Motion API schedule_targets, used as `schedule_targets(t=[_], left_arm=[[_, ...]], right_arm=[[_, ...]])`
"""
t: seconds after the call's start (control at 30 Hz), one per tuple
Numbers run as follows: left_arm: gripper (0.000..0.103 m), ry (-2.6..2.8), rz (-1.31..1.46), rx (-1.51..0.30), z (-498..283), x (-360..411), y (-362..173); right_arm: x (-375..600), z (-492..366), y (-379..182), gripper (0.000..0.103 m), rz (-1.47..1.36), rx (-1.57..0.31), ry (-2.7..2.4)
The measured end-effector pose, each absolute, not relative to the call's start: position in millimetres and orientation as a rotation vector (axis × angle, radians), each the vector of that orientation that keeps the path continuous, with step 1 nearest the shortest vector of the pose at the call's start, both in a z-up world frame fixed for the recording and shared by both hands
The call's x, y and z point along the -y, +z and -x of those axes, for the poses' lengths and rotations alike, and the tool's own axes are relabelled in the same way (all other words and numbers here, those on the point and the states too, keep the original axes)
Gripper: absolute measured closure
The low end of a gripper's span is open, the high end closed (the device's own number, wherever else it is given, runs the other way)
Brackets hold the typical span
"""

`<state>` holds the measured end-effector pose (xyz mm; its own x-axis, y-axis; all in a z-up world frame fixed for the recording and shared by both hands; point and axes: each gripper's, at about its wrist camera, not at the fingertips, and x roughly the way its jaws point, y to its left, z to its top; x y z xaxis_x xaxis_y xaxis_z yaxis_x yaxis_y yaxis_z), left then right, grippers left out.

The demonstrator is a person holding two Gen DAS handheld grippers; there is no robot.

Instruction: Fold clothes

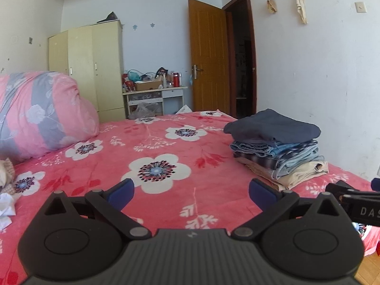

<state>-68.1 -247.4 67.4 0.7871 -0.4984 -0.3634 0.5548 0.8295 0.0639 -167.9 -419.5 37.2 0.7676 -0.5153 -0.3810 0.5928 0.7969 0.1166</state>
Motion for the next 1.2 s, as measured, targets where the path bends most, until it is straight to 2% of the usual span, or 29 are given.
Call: schedule_targets(t=[0.53,1.2], left_arm=[[0.000,-0.531,-0.104,-0.437,72.9,212.4,68.1],[0.000,-0.537,-0.106,-0.439,73.9,205.4,68.1]], right_arm=[[382.2,157.2,46.8,0.001,-0.231,-0.429,-0.661],[378.8,147.3,41.3,0.001,-0.168,-0.465,-0.694]])
